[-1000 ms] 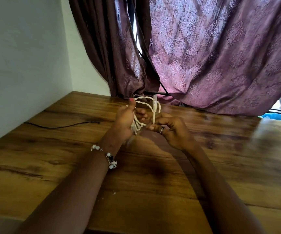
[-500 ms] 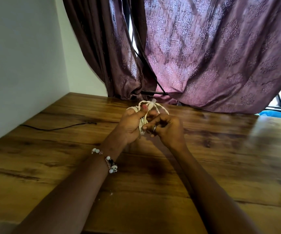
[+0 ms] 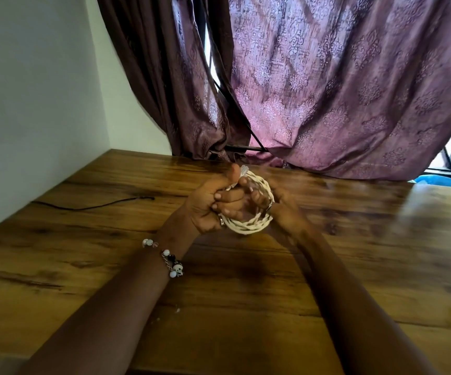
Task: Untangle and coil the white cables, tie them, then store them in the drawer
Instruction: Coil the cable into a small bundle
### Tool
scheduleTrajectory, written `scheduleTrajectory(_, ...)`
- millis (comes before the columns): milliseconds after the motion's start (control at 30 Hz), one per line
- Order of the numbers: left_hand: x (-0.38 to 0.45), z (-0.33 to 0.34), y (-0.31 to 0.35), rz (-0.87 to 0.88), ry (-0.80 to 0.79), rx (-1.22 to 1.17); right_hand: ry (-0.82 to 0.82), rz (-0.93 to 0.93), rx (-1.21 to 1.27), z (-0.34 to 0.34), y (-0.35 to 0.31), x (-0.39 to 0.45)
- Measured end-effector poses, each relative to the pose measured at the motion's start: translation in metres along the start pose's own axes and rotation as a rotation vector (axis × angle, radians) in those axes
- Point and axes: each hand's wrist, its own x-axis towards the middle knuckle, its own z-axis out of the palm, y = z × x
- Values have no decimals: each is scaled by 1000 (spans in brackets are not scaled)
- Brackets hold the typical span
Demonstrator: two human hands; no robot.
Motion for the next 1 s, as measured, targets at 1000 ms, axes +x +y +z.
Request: scheduleTrajectory(1000, 22, 1, -16, 571, 840, 383, 511, -253, -477, 17, 20, 13)
